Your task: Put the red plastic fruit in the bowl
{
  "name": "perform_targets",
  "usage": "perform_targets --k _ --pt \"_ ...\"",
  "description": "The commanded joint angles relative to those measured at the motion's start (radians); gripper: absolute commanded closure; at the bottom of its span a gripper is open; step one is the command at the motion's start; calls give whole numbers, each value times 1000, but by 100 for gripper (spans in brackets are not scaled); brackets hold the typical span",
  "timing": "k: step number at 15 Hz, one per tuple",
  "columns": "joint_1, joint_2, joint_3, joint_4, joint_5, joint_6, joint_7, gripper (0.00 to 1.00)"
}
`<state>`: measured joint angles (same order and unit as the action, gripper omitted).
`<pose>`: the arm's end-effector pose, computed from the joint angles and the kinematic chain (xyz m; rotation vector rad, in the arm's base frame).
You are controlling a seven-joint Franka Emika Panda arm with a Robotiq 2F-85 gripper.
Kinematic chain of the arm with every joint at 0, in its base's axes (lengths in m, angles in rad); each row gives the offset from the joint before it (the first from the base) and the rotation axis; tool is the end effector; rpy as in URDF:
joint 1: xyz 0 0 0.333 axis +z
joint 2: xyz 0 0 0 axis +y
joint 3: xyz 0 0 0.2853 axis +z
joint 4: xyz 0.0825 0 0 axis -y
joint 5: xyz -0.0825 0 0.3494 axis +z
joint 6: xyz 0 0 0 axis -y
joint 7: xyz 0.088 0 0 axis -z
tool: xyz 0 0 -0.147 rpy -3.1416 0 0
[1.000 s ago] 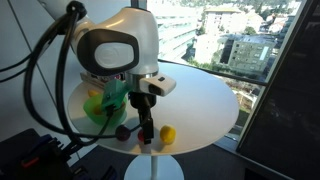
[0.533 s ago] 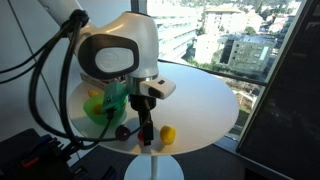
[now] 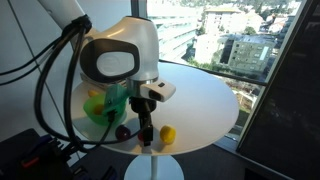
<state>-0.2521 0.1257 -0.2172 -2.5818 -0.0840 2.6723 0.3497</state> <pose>0.3758 -0.1934 0.1747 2.8697 -1.1167 -0.0570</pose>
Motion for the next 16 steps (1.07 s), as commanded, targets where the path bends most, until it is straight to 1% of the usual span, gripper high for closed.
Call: perform_targets --k 1,3,5,9,16 --pt "19 8 -18 17 23 -2 -24 59" --pt "23 -7 -24 19 5 -19 -8 75" --pt "30 -20 -33 21 -19 -29 14 75" --pt "41 -47 -42 30 -29 -53 12 75" --pt "61 -124 -21 48 -67 -165 29 75"
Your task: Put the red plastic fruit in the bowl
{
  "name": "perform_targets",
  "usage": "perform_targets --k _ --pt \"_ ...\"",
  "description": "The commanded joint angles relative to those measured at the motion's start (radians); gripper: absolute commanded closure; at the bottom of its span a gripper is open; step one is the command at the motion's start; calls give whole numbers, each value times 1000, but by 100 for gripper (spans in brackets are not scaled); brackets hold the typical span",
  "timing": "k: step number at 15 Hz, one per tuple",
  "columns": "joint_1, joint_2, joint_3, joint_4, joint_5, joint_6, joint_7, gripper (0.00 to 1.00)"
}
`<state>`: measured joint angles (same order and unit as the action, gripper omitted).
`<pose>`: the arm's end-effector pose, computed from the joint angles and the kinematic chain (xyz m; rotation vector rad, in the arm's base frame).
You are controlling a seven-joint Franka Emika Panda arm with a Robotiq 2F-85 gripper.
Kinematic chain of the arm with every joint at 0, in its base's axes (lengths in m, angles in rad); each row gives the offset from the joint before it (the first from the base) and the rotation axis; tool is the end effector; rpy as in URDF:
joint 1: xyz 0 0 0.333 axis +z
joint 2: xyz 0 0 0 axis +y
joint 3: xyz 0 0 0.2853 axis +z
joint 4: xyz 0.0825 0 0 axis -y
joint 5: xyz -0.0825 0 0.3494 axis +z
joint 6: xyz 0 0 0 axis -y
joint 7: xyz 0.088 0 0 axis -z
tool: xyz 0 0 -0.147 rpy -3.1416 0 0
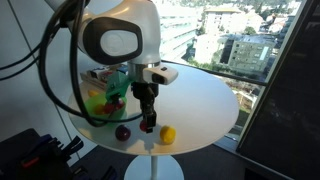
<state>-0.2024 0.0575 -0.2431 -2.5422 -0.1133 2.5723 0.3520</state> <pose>0.3906 -0.1889 0.2077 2.8823 -1.0538 -0.0457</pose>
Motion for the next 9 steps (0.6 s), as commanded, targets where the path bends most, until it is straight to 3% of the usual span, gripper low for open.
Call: perform_targets --k 1,9 --pt "14 -68 11 11 -46 -82 31 75" --pt "28 -199 79 11 -36 -209 8 75"
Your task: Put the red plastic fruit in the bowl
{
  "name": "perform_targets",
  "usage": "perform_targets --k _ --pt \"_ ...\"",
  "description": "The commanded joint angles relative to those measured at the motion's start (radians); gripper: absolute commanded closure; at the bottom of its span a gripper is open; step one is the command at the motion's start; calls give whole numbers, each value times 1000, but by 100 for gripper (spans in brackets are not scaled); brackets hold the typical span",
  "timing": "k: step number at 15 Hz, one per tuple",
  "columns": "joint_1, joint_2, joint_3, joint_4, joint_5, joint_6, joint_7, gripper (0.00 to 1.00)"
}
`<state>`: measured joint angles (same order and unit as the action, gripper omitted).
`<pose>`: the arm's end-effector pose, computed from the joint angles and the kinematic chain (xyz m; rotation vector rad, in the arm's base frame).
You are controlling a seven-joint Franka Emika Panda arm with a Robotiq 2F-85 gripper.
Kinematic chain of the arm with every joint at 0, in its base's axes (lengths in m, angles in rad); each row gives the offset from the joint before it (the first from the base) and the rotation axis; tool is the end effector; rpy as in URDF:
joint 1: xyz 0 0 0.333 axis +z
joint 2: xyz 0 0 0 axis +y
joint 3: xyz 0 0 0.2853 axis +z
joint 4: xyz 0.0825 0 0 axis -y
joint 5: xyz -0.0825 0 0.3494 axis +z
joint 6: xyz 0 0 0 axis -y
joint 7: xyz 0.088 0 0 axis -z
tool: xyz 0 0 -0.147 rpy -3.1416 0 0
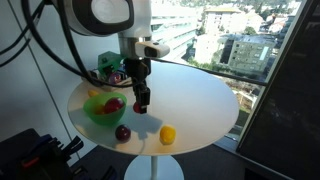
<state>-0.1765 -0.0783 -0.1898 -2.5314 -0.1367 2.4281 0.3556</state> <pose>0.4006 -0.1565 0.2569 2.9235 -0.9309 -0.0398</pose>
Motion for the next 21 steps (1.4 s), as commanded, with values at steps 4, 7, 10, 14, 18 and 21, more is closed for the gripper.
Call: perform_targets --k 4,7,10,14,18,21 --pt "18 -132 66 -10 6 -134 -35 75" --pt "36 -175 97 -21 10 -175 -49 75" --pt "56 -207 126 -37 9 -202 -59 75" --pt "86 -237 162 -75 12 -206 -76 75" --pt "120 -272 186 -110 25 -222 -115 75" --pt "142 -282 196 -135 35 -201 -145 75"
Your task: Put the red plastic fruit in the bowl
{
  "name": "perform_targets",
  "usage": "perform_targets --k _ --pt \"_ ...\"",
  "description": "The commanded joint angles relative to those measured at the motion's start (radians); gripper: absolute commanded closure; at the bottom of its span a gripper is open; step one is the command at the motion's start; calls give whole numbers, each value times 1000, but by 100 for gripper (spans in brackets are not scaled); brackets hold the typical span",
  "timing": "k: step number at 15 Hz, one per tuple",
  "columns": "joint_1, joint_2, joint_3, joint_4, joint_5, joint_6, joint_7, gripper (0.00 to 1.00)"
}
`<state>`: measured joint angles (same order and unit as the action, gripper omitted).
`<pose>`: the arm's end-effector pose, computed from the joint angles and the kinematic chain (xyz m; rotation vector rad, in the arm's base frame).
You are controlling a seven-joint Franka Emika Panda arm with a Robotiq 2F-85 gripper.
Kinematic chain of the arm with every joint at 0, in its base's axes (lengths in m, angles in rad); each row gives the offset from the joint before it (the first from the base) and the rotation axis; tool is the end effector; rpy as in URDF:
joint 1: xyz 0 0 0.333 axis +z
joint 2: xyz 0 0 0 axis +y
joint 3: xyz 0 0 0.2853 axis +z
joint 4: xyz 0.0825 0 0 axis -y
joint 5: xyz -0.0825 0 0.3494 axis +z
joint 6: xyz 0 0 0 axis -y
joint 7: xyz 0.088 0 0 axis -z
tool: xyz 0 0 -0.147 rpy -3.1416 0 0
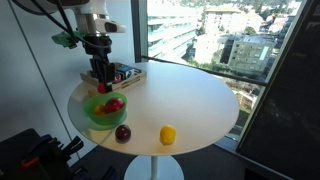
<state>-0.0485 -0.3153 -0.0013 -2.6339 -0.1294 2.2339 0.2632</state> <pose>0.3770 -0.0267 0.2992 3.0132 -0.3463 -0.1118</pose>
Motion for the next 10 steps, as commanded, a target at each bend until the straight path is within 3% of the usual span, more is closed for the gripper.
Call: perform_targets --k 1,10 --pt "22 -46 8 -41 37 -2 -68 75" --pt "54 -56 9 -105 104 80 -144 75"
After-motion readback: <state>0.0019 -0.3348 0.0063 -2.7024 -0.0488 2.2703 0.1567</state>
